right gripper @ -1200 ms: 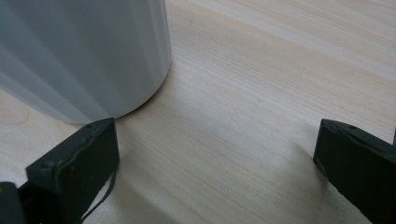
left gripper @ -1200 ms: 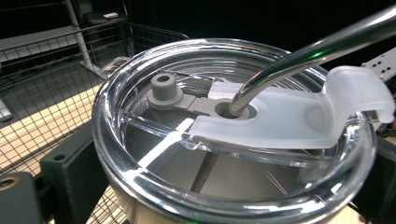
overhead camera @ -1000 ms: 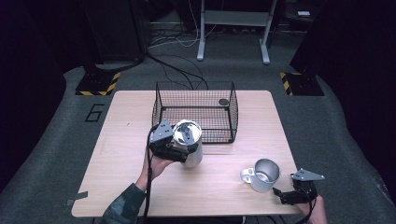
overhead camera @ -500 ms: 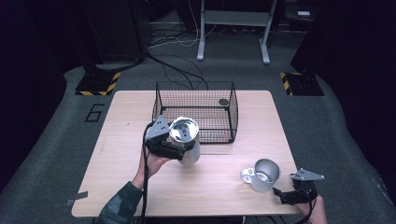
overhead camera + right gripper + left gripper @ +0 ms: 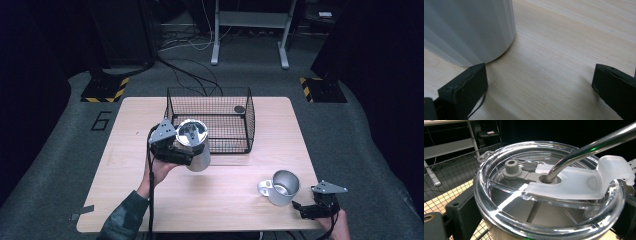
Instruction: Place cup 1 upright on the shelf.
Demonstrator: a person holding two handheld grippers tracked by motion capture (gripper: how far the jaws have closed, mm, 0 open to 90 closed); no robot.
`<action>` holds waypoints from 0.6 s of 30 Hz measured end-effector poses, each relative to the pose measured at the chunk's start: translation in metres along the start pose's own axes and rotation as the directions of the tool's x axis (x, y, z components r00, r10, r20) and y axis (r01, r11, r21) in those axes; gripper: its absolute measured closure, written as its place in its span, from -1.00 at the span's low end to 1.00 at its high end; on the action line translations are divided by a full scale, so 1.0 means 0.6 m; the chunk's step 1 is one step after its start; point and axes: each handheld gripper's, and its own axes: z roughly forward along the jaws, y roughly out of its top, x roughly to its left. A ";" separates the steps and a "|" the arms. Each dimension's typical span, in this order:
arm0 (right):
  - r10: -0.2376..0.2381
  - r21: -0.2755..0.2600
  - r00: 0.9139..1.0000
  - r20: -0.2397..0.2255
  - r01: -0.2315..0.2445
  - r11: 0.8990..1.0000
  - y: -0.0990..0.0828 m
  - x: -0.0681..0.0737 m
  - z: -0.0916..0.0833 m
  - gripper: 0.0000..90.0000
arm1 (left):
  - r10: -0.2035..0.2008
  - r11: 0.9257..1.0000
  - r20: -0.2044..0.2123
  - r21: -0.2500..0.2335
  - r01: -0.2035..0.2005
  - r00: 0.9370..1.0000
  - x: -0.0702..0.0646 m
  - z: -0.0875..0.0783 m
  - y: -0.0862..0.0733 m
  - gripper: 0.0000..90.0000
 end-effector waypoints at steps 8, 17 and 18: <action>-0.004 0.003 1.000 0.003 0.004 1.000 0.000 0.000 0.000 -1.00 | 0.013 1.000 -0.008 0.003 -0.013 1.000 0.005 -0.001 0.016 -0.92; -0.005 0.003 1.000 0.006 0.005 1.000 0.000 0.000 0.000 -1.00 | 0.013 1.000 -0.038 -0.009 -0.014 0.999 0.023 -0.005 0.031 -0.92; -0.003 0.003 1.000 0.002 0.003 1.000 0.000 0.000 0.000 -1.00 | 0.008 1.000 -0.034 -0.010 -0.009 0.999 0.024 -0.005 0.032 -0.92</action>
